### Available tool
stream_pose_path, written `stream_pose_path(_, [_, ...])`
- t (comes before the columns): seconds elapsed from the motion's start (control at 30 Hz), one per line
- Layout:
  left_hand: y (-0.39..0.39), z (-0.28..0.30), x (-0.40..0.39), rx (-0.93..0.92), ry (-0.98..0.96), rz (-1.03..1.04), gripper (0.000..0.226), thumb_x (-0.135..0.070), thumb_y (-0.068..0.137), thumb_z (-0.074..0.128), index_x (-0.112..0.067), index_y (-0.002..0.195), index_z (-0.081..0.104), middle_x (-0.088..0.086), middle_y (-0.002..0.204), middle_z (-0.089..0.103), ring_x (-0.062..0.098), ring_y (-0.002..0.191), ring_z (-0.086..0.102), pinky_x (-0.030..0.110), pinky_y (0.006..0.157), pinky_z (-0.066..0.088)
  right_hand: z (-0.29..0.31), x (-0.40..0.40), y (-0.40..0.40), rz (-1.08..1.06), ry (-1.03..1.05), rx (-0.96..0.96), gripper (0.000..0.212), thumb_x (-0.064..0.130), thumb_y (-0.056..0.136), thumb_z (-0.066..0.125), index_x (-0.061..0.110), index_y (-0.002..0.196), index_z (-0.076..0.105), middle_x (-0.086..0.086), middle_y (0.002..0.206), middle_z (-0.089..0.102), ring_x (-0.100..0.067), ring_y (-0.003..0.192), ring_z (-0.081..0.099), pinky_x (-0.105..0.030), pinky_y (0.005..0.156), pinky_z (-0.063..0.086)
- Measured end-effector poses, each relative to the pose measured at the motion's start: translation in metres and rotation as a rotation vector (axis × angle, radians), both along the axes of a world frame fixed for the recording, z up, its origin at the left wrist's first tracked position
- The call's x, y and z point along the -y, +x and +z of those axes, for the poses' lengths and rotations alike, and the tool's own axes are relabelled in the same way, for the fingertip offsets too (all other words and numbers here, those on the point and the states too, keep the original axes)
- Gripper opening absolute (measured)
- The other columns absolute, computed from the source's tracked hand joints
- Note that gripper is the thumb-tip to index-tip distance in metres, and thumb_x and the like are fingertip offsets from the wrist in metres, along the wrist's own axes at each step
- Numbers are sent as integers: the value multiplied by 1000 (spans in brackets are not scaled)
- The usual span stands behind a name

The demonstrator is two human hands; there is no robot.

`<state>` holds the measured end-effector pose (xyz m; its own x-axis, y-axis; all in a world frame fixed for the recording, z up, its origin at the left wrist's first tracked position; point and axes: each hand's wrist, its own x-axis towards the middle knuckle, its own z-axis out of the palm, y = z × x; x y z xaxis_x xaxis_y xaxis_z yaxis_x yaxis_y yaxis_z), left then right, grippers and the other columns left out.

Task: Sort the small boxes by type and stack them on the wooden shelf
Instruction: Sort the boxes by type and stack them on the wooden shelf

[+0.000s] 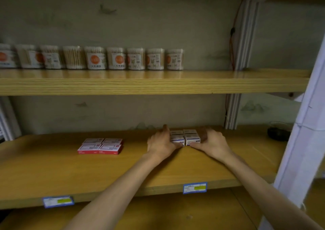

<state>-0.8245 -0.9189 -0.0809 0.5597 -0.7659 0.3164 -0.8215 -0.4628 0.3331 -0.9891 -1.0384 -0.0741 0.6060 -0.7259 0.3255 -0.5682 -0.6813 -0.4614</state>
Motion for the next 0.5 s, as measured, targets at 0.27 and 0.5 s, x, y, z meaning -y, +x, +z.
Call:
stream_pose_path(0.27, [4, 7, -31, -20, -26, -69, 53, -62, 84, 65, -26, 119, 48, 0, 116, 65, 24, 105, 62, 37, 84, 53, 1, -32, -1, 33, -210, 7, 43, 45, 89, 68, 26, 126, 57, 3, 127, 59, -17, 119, 54, -32, 92, 47])
stream_pose_path(0.5, [26, 16, -129, 124, -114, -157, 33, -49, 92, 55, -35, 122, 60, -9, 123, 60, 18, 116, 56, 42, 93, 49, 7, -105, 40, 362, -150, 104, 25, 35, 90, 67, 31, 114, 61, 9, 117, 57, -12, 116, 49, -32, 99, 39])
